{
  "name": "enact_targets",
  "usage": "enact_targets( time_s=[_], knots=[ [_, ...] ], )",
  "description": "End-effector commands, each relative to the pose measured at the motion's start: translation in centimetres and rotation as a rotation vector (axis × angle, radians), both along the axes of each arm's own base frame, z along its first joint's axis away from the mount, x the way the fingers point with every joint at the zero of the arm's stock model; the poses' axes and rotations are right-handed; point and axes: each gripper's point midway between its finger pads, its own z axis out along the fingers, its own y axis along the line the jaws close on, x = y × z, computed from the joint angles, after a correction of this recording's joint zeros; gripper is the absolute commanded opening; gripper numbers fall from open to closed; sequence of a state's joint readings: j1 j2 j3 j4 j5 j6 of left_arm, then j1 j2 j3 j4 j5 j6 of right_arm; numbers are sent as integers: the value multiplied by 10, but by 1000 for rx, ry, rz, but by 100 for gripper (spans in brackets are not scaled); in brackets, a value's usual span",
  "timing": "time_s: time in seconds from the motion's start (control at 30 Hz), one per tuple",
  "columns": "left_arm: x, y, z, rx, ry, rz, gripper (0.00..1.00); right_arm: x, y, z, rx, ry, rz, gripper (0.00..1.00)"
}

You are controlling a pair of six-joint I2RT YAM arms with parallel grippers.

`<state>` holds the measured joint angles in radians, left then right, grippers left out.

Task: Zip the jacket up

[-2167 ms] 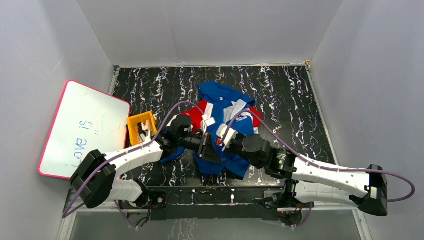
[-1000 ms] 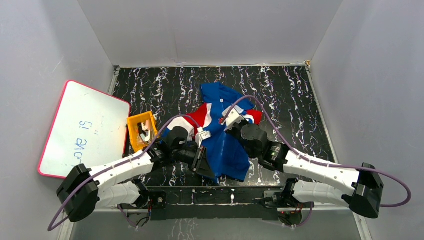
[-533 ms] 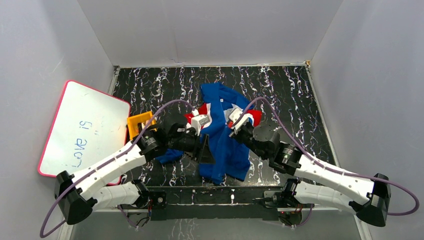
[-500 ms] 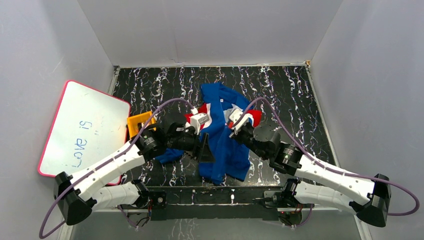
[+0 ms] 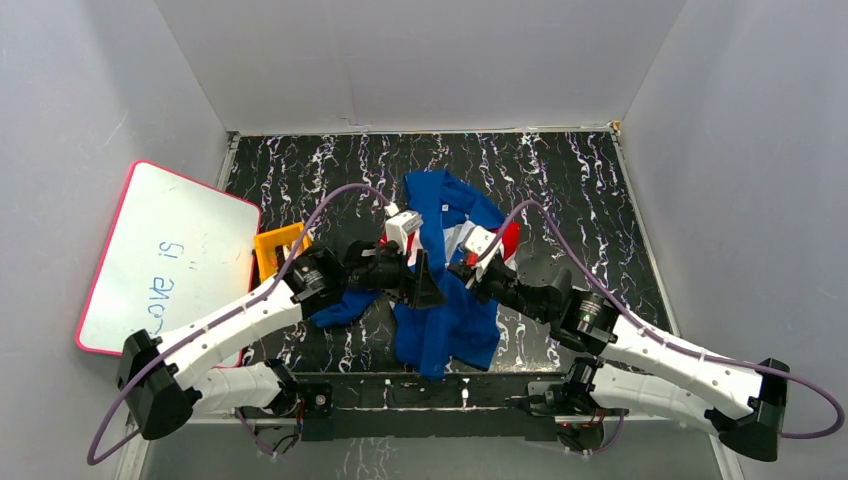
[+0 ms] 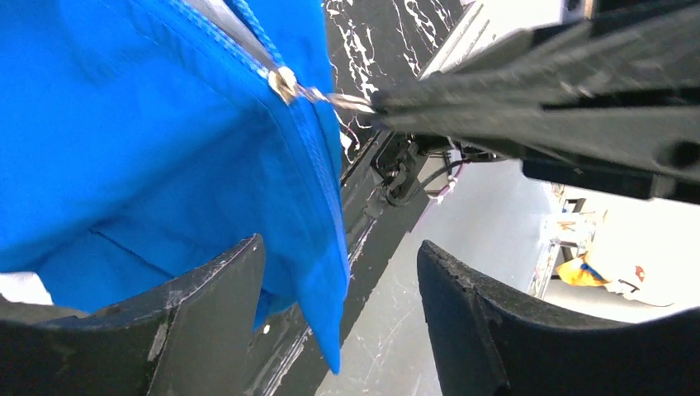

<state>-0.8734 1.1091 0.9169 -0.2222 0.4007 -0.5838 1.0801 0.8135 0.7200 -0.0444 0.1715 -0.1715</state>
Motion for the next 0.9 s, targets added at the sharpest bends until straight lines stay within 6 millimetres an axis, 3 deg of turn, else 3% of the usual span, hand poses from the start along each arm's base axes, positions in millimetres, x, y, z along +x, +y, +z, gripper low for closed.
enact_targets(
  time_s=[0.0,0.23,0.27,0.43,0.47,0.57,0.87],
  knots=[
    [5,-17,3,-79,8,-3,67,-15,3,37,120,2,64,0],
    [13,-38,-4,-163,34,-13,65,-27,-1,41,135,23,108,0],
    [12,-40,-6,-165,42,-21,60,-27,-2,43,140,19,101,0],
    [7,-41,-19,-157,81,-43,5,-21,-10,51,153,-5,58,0],
    [5,-41,-18,-164,81,-52,0,-16,-13,51,143,-10,24,0],
    [-5,-37,-14,-175,80,-95,0,7,-25,45,97,-30,-118,0],
    [-34,-21,-22,-170,136,-174,0,38,-32,32,20,-98,-272,0]
  ],
)
